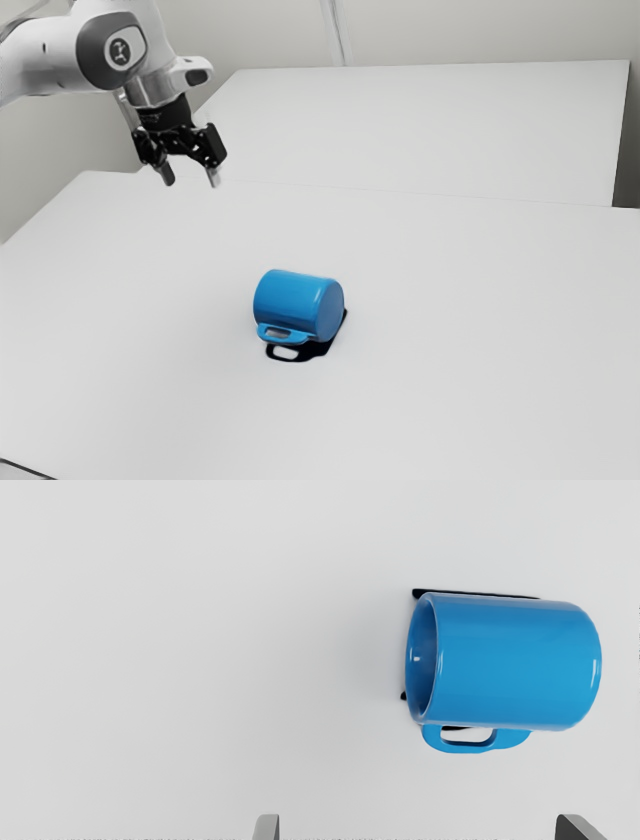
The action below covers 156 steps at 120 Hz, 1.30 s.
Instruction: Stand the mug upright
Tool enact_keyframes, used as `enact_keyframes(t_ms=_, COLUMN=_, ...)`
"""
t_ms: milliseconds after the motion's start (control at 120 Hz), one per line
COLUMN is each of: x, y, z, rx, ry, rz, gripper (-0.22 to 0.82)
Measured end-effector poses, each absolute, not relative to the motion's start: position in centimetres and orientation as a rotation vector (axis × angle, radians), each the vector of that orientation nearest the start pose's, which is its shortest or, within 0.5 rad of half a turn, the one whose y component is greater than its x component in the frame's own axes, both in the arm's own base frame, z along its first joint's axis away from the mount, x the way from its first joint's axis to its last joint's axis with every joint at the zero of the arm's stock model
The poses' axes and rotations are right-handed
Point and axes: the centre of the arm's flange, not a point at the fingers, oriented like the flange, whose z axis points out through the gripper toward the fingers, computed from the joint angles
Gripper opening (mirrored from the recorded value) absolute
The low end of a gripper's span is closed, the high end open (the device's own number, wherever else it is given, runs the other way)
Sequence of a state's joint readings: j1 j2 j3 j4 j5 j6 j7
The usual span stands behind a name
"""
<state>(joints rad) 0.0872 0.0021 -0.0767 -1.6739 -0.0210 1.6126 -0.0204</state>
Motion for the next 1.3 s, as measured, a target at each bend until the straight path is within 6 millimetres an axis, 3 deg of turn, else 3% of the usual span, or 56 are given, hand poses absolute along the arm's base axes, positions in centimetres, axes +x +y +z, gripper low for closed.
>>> enact_keyframes(t_ms=233, x=54.6, y=0.2, z=53.8, rx=-3.242, ry=-0.074, rz=0.149, gripper=0.6)
enact_keyframes(t_ms=608, x=54.7, y=2.0, z=44.2, rx=-3.516, ry=-0.041, rz=0.163, gripper=0.6)
enact_keyframes(t_ms=683, x=55.1, y=3.2, z=42.6, rx=-3.574, ry=-0.042, rz=0.157, gripper=0.6)
enact_keyframes(t_ms=808, x=55.1, y=7.3, z=40.3, rx=-3.655, ry=-0.095, rz=0.122, gripper=0.6)
enact_keyframes(t_ms=875, x=55.1, y=8.4, z=39.2, rx=-3.701, ry=-0.09, rz=0.105, gripper=0.6)
enact_keyframes(t_ms=1300, x=55.5, y=7.6, z=32.9, rx=-3.967, ry=0.096, rz=0.122, gripper=0.6)
